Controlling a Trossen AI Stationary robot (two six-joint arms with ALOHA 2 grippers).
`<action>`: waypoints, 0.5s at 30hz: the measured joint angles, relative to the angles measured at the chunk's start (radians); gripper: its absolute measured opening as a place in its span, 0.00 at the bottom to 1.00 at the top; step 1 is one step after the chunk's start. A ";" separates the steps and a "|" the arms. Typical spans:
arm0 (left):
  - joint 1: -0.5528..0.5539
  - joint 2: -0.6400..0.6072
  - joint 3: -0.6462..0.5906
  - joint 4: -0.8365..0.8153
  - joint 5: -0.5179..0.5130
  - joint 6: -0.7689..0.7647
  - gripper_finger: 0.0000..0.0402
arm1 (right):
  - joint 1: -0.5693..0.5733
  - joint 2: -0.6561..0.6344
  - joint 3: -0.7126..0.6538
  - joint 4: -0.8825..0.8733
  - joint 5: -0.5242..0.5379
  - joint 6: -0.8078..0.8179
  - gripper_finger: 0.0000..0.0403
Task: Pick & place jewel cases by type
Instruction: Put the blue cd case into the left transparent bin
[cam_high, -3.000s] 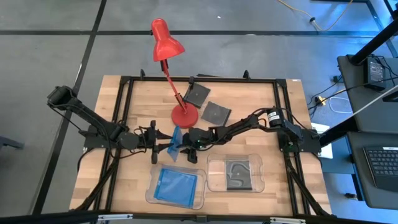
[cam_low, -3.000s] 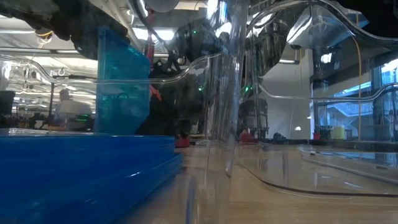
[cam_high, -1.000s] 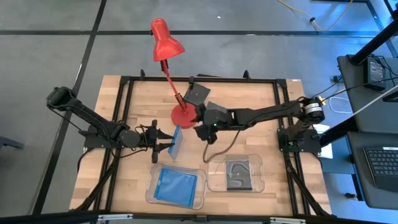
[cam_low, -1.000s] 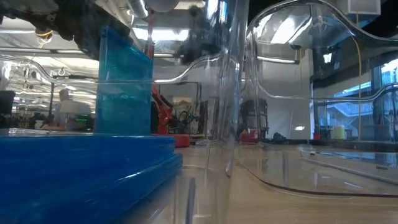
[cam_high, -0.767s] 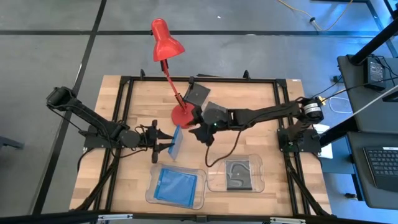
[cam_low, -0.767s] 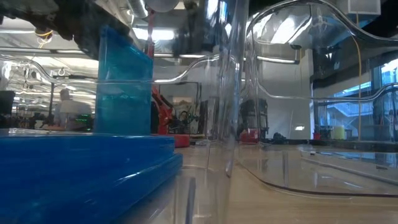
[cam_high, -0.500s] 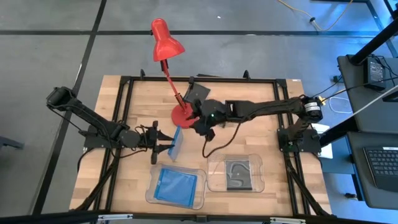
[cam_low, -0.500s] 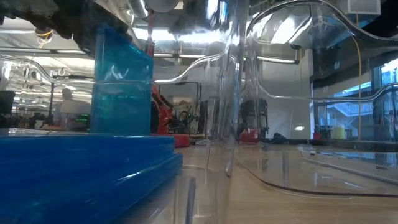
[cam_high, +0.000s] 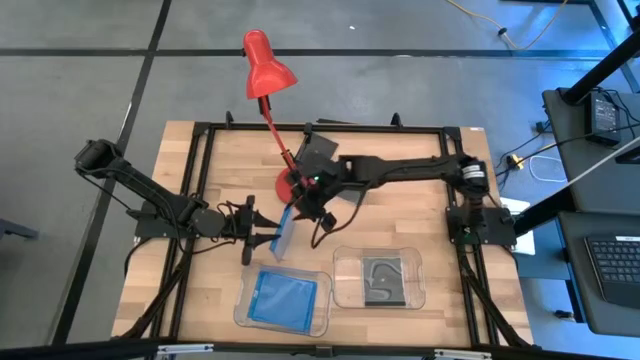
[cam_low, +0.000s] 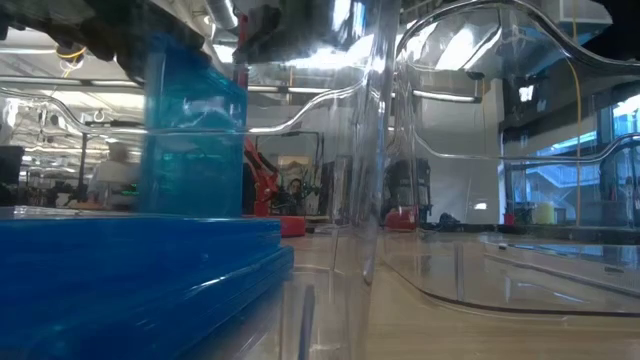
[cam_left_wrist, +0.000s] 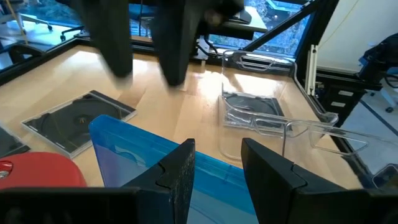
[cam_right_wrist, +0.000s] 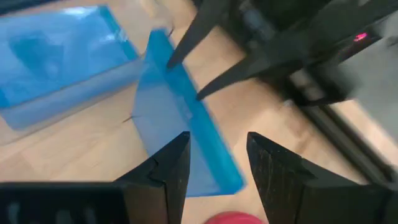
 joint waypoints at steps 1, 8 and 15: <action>0.000 0.000 0.000 0.001 0.005 0.001 0.32 | 0.000 0.017 0.008 0.006 0.000 0.000 0.40; 0.000 0.000 0.000 0.001 0.016 0.002 0.32 | -0.011 0.045 0.031 0.010 -0.002 -0.018 0.40; 0.000 0.000 0.000 0.001 0.038 0.002 0.32 | -0.035 0.045 0.031 -0.013 -0.094 0.002 0.40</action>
